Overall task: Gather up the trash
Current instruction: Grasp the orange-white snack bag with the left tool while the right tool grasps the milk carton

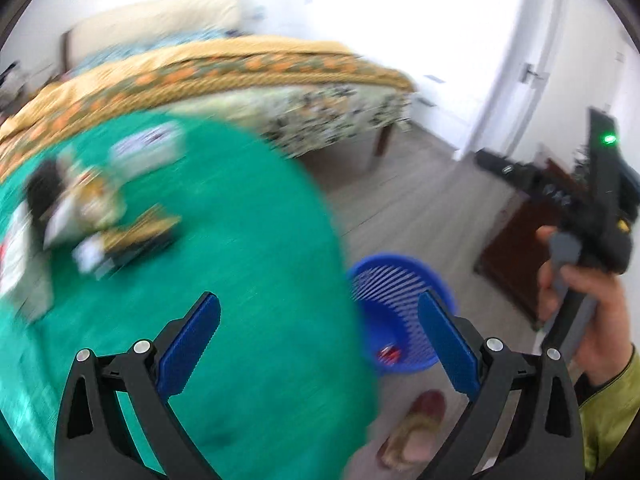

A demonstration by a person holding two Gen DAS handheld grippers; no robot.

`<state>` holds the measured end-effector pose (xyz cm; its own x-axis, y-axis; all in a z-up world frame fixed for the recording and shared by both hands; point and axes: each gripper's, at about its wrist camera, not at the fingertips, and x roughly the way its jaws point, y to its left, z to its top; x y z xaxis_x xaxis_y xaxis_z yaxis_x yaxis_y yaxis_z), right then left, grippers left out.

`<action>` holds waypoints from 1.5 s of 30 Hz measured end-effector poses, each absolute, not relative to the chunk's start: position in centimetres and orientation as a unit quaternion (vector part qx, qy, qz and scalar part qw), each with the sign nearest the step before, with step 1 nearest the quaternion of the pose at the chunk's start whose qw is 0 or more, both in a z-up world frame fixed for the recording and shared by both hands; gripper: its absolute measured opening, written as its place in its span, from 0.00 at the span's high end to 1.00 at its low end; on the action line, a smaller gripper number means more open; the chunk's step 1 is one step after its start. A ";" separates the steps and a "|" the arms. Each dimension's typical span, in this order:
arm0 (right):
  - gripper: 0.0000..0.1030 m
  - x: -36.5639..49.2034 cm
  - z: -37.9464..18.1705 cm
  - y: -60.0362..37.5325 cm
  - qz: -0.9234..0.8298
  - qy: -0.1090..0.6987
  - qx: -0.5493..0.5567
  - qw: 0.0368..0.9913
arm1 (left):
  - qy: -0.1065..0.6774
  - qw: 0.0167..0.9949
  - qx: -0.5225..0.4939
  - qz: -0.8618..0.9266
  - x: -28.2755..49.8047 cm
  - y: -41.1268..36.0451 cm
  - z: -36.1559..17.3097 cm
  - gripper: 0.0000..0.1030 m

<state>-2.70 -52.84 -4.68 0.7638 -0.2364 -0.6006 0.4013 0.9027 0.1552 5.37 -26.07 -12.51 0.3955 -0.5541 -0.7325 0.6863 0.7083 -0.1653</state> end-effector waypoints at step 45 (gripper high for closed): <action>0.04 8.7 -13.6 -22.8 0.075 0.485 -0.025 0.871 | 0.435 0.893 0.019 -0.109 20.6 5.3 -13.2 0.05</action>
<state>8.72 -22.78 -13.57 0.5174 0.1059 -0.8492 -0.1546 0.9875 0.0289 20.63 5.28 -13.20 0.5970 -0.1780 -0.7823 0.2119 0.9754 -0.0602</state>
